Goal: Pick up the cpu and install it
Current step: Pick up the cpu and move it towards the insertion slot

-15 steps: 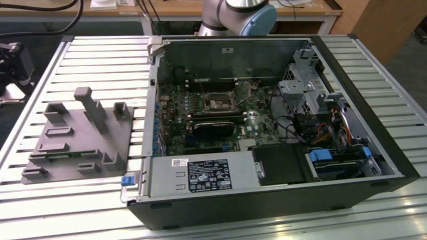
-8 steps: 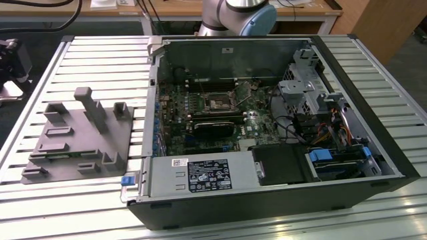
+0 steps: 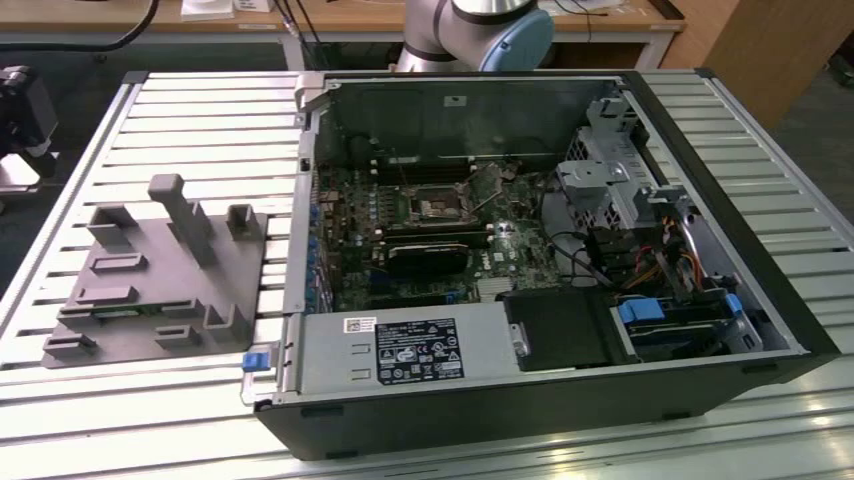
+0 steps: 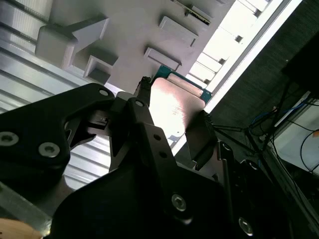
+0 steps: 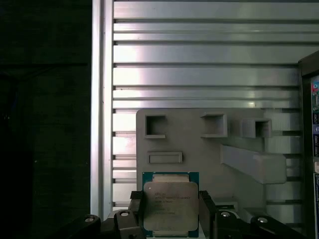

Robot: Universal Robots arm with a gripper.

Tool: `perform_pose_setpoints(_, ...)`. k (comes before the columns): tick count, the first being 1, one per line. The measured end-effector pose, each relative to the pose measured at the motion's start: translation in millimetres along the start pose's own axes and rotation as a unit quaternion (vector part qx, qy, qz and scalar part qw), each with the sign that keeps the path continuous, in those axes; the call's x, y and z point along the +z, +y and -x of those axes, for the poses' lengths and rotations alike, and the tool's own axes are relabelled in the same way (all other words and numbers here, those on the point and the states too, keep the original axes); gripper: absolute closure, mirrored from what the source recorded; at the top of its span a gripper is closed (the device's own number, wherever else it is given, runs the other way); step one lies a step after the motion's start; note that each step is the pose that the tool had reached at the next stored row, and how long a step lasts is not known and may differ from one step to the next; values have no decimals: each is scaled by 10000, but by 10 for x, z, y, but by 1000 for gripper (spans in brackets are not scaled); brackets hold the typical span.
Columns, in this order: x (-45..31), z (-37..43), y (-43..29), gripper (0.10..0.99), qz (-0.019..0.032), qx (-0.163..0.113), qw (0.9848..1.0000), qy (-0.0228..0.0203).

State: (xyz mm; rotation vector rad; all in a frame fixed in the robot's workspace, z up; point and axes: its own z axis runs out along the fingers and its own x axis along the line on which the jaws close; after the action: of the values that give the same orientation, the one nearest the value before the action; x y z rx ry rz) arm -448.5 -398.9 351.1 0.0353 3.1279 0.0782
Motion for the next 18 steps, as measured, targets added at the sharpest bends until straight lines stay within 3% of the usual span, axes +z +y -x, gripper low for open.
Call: perform_pose_setpoints(18,-204,2,26,553,0,3,10000,-1)
